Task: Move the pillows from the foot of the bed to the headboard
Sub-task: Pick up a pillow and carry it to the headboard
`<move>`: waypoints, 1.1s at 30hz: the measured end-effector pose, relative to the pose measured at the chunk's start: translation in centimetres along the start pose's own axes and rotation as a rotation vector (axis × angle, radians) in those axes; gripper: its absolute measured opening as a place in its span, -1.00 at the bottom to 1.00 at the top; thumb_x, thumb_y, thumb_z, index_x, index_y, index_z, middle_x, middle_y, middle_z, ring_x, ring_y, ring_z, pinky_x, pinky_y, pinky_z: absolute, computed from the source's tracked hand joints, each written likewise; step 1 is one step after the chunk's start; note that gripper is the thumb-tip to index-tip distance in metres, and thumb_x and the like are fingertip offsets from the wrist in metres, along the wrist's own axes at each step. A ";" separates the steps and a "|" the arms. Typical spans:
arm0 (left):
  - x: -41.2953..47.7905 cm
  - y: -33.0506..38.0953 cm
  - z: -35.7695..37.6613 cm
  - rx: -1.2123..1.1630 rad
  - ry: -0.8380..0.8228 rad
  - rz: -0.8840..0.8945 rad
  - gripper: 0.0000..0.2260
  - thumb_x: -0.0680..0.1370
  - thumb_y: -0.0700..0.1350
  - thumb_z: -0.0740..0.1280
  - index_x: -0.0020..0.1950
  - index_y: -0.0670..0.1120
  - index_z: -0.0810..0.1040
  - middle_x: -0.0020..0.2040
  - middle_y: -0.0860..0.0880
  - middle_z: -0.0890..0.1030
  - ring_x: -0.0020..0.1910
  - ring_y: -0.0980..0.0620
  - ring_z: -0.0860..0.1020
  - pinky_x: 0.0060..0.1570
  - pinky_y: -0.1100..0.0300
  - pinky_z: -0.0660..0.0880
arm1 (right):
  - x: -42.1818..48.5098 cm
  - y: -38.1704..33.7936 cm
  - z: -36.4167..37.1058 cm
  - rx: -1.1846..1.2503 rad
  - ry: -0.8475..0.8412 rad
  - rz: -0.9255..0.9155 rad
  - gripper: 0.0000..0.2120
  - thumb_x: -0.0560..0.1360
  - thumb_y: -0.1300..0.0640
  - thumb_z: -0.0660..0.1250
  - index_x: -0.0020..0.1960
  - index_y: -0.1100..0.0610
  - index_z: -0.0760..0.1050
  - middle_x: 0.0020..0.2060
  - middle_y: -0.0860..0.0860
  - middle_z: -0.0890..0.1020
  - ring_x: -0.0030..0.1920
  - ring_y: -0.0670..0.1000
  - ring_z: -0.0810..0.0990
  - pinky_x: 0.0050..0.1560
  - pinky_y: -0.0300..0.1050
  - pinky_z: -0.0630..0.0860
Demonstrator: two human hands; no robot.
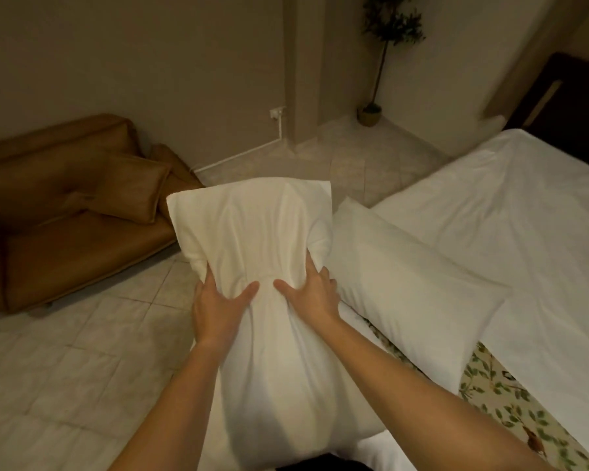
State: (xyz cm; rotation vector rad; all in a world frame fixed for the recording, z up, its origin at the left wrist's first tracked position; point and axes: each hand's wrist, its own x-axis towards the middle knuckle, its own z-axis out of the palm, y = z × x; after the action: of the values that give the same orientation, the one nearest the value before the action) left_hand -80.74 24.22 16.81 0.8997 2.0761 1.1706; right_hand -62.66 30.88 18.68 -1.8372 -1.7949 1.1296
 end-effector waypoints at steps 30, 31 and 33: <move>55.6 7.5 -10.8 0.249 -0.192 0.135 0.01 0.34 0.44 0.54 0.69 0.16 0.24 0.49 -0.08 0.45 0.45 -0.16 0.49 0.37 -0.10 0.52 | 38.4 -32.7 16.0 0.023 0.172 0.175 -0.01 0.46 -0.46 0.37 0.71 -0.24 -0.04 0.56 0.12 0.40 0.51 0.35 0.36 0.51 0.38 0.30; 57.0 7.9 -10.5 0.255 -0.208 0.144 0.01 0.34 0.45 0.53 0.69 0.17 0.24 0.50 -0.08 0.45 0.46 -0.16 0.48 0.37 -0.11 0.51 | 39.7 -33.1 16.3 0.032 0.185 0.184 0.00 0.42 -0.50 0.34 0.70 -0.26 -0.04 0.54 0.11 0.42 0.49 0.35 0.38 0.50 0.39 0.31; 59.6 9.0 -9.5 0.268 -0.239 0.163 0.00 0.35 0.43 0.53 0.69 0.16 0.23 0.51 -0.06 0.44 0.48 -0.16 0.46 0.39 -0.11 0.49 | 42.4 -33.5 16.5 0.045 0.207 0.200 0.04 0.35 -0.57 0.27 0.69 -0.26 -0.05 0.52 0.10 0.45 0.47 0.34 0.42 0.48 0.40 0.33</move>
State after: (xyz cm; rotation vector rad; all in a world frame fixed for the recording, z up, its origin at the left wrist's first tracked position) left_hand -121.32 69.79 19.48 1.2895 2.0198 0.8254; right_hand -102.10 71.29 19.48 -2.0589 -1.4873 0.9950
